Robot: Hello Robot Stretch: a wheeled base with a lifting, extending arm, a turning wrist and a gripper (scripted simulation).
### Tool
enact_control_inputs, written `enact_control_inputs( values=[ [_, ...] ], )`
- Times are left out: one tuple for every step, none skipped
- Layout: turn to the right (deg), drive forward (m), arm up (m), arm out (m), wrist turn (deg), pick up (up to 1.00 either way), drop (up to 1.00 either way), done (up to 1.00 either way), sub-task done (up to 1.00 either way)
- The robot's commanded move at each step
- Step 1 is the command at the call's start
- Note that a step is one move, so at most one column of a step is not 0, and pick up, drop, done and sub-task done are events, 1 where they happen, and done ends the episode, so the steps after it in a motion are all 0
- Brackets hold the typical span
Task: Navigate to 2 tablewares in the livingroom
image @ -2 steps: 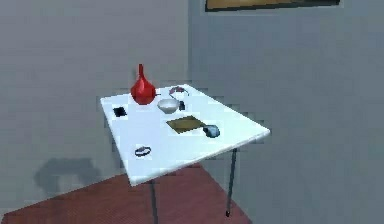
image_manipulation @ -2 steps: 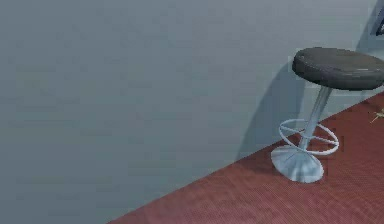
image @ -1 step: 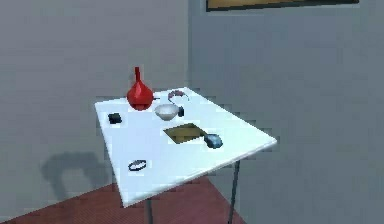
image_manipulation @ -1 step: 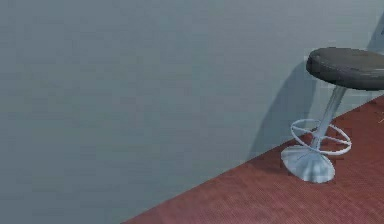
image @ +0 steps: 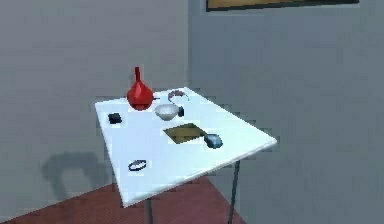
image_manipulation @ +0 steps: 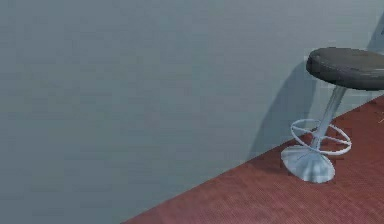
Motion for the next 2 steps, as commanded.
enact_control_inputs(
  values=[
    [-42.0, 0.00, 0.00, 0.00, 0.0, 0.00, 0.00, 0.00, 0.00],
    [0.0, 0.15, 0.00, 0.00, 0.0, 0.00, 0.00, 0.00, 0.00]
  ],
)
